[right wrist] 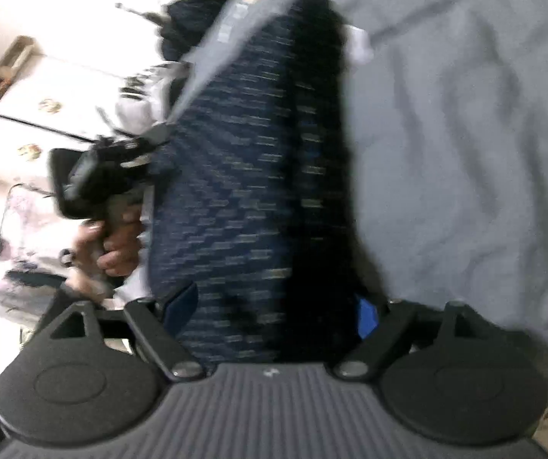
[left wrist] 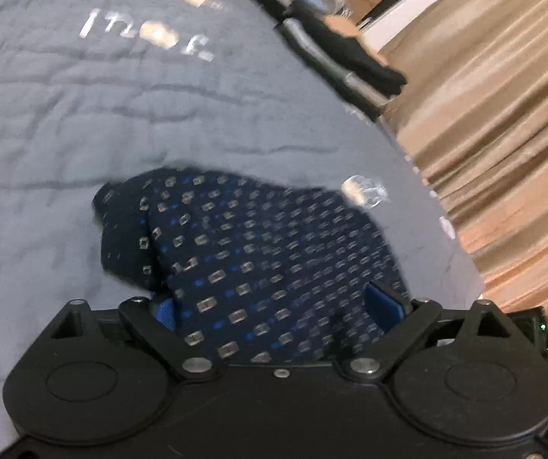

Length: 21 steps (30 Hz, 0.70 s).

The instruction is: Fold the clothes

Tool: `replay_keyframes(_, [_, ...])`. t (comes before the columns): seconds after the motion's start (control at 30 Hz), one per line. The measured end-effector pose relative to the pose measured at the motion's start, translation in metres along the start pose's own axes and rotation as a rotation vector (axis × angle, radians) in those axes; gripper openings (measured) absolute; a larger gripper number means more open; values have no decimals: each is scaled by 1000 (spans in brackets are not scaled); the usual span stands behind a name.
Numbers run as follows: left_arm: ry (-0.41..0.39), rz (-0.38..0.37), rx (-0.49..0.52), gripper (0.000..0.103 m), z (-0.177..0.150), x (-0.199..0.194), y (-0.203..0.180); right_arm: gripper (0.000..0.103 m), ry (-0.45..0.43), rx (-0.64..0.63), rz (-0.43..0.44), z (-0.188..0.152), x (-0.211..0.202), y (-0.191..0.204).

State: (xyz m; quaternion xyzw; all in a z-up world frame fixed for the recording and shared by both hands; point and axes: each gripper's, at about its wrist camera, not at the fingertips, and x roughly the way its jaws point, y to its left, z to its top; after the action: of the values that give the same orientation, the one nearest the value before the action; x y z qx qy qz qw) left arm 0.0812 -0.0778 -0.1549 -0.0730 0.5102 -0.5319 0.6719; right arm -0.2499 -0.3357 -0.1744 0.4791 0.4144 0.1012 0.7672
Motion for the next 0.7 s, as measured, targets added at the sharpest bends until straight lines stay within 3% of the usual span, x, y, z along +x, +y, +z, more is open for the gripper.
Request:
replay_keyframes(0.1, [-15,-36,-90,94,1,9,17,83,-14,28,26,0,3,-1])
replay_keyframes(0.13, [-12,-39,-80,103,2,13,14,84,-8,30,38,0,6,4])
replay_keyframes(0.23, [4,-22,-28,101,6,19,2,84,10,23,64,0,17,19])
replay_keyframes(0.3, [3,-31,4,89,7,16,-3,83,13,3,51,-2,23,23])
replay_keyframes(0.33, [7,-21,15,74,6,14,-3,77,13,8,38,-4,24,20])
replay_keyframes(0.37, [2,-4,2,51,4,11,2,65,4,26,29,-6,24,16])
replay_keyframes(0.4, [-6,12,-22,41,3,8,8,58,-5,43,23,-8,23,12])
replay_keyframes(0.43, [-19,5,-50,31,0,4,14,41,-9,57,39,-8,23,12])
replay_keyframes(0.47, [-31,-2,-53,27,-2,1,13,32,-12,68,52,-9,22,11])
replay_keyframes(0.57, [-25,-8,-60,27,-3,3,9,29,-11,55,56,-10,21,25])
replay_keyframes(0.67, [11,-11,-90,45,1,12,9,36,3,75,37,-10,26,26])
replay_keyframes(0.7, [23,-11,-99,47,2,15,9,38,14,92,31,-10,30,23])
